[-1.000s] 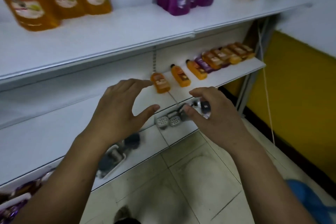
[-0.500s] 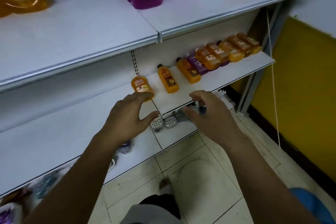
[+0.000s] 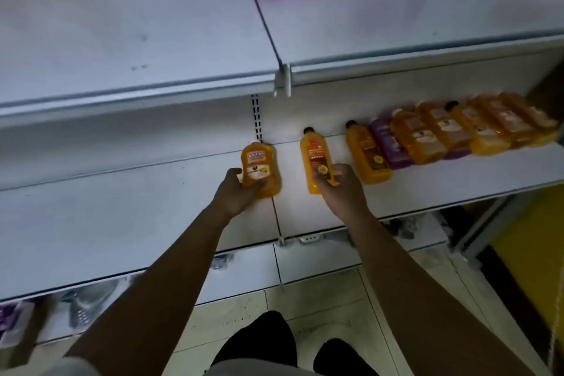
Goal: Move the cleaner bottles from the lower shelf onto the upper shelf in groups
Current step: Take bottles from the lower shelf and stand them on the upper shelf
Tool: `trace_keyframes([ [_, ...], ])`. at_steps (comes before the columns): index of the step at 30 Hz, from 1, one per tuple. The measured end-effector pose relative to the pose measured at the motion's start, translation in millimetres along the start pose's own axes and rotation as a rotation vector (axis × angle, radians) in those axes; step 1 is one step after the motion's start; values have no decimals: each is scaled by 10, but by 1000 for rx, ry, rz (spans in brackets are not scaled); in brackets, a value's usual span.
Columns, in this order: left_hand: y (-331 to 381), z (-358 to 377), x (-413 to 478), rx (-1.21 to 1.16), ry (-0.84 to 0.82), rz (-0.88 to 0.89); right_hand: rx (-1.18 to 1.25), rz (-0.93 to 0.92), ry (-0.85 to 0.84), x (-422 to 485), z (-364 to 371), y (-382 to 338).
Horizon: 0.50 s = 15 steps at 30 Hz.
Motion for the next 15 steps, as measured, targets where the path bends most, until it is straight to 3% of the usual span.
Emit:
trace_keyframes([
  [4,-120,114,236,-74,161,-41,-120,19,27,495,318,188],
  [7,-187,158,342,-91,154,-87,-161,22,37,645,404,263],
  [12,-212,152,270,-340,51,-163,-97,177,-281,619,380,257],
  [15,-238,172,46,-595,-77,-249,281,300,-446,399,372,230],
])
Point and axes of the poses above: each hand's wrist, its own x-axis towards the middle knuckle, its own z-axis out of the palm, y = z × x, the point moved 5 cm from there along x, towards the middle knuckle, and after that the axes turned 8 degrees about z, right-handed, at the moved point
